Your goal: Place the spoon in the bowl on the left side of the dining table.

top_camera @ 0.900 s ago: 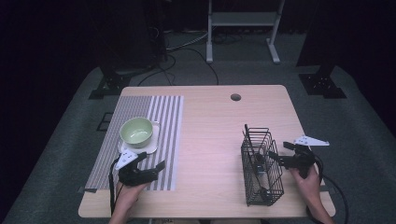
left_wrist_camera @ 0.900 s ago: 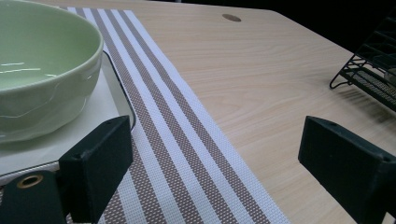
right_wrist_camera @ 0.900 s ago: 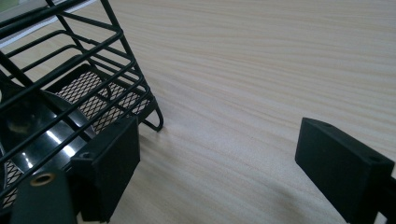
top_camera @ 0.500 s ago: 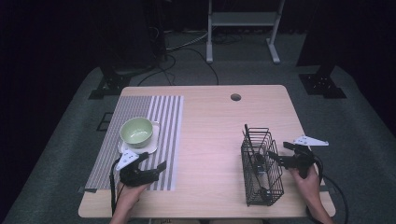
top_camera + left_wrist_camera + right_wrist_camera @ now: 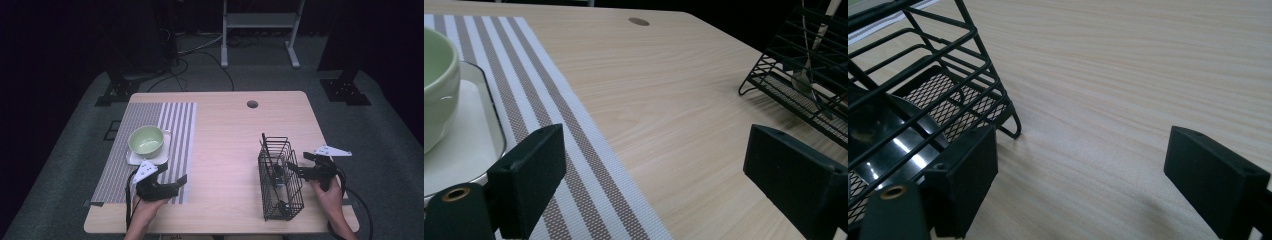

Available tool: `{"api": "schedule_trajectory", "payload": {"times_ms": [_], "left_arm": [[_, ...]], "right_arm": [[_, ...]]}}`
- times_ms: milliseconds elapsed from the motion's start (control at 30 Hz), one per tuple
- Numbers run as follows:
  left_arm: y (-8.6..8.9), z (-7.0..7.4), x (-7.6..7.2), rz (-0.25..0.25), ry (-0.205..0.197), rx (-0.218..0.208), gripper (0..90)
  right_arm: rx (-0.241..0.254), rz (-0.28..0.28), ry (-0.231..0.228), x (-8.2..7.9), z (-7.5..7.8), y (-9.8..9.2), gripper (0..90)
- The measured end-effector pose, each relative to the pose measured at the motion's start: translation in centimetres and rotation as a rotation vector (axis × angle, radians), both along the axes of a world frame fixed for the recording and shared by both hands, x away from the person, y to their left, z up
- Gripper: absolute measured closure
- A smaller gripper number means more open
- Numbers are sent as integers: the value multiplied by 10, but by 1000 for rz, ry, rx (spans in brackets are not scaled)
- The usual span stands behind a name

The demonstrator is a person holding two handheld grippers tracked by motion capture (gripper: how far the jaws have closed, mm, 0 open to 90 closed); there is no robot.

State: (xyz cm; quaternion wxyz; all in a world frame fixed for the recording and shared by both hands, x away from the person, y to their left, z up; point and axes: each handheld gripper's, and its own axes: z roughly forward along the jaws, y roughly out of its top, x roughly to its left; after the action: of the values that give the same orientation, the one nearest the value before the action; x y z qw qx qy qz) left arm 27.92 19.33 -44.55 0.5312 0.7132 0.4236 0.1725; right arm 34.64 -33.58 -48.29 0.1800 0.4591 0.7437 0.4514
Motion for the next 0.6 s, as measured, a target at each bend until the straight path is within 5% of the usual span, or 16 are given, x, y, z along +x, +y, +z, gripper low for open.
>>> {"api": "schedule_trajectory", "payload": {"times_ms": [600], "left_arm": [[-20, 4, -3, -60, 6, -4, 93]], "right_arm": [[2, -3, 2, 0, 0, 0, 130]]}}
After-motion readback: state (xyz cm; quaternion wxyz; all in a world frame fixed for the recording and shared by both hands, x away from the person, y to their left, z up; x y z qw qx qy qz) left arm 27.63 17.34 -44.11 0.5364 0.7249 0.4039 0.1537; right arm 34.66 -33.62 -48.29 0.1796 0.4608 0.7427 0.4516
